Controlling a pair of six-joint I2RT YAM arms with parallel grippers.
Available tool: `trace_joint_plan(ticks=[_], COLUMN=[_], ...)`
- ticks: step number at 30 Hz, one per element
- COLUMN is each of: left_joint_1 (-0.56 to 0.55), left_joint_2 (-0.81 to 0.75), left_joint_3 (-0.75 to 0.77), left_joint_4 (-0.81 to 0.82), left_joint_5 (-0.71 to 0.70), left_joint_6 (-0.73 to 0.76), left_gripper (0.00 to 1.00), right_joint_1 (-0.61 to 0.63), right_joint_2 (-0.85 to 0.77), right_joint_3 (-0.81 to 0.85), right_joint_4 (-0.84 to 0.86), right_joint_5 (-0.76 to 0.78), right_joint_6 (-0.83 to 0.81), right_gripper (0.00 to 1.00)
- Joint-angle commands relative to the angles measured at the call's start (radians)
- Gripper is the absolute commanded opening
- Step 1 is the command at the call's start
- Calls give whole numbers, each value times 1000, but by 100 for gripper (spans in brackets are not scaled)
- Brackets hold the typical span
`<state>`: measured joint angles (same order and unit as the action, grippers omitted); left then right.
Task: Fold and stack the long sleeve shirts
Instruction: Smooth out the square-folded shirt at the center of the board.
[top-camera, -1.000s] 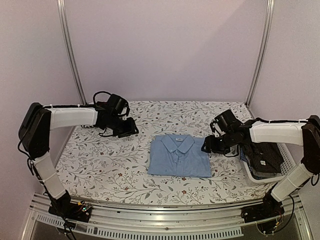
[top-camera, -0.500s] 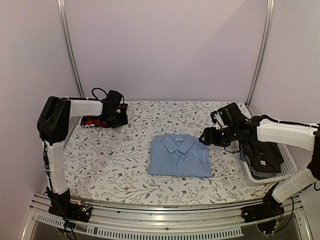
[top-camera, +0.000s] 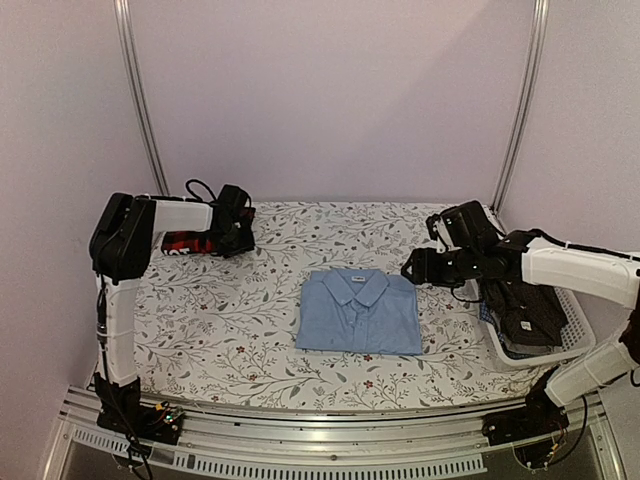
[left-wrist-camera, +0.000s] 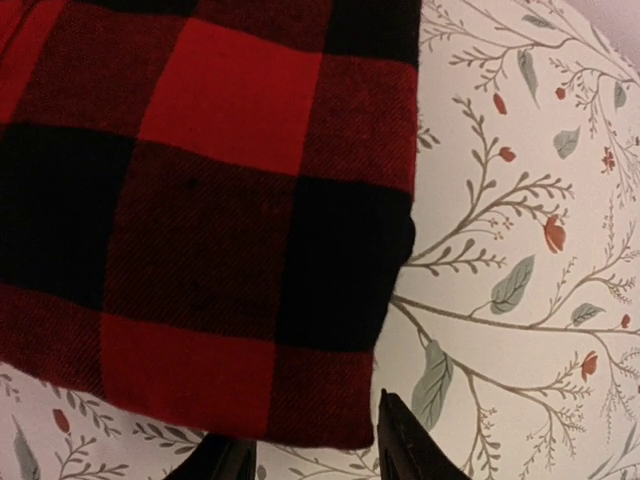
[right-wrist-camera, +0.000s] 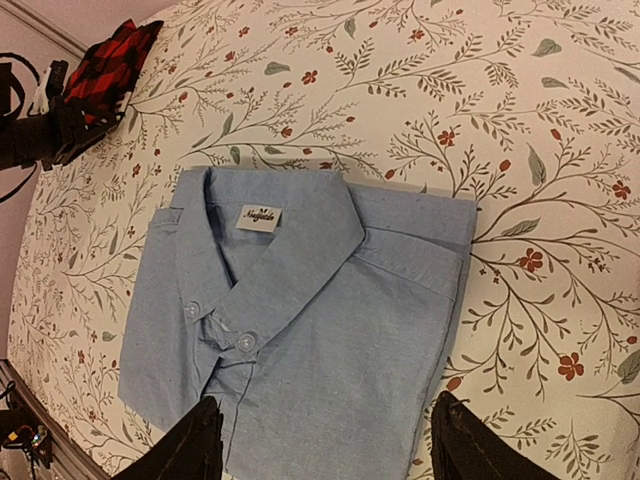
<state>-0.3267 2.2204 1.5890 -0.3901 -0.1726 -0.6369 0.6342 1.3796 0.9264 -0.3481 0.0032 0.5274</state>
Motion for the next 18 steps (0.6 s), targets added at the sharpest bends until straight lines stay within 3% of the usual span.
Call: trace_joint_plan(ticks=[1, 3, 10, 18], left_joint_1=[20, 20, 10, -30], left_joint_2=[28, 34, 6, -166], left_joint_3=[40, 47, 9, -240], left_joint_4=[-11, -10, -4, 55], left_joint_5=[-43, -45, -6, 50], left_joint_6=[-27, -29, -17, -58], left_gripper=[39, 35, 1, 0], right_joint_1=[4, 4, 5, 5], right_joint_2=[-47, -54, -81, -97], right_joint_3=[4, 4, -19, -47], right_joint_4=[36, 39, 71, 113], right_joint_5=[36, 37, 33, 10], right_joint_6=[8, 6, 7, 2], right_gripper=[70, 70, 70, 72])
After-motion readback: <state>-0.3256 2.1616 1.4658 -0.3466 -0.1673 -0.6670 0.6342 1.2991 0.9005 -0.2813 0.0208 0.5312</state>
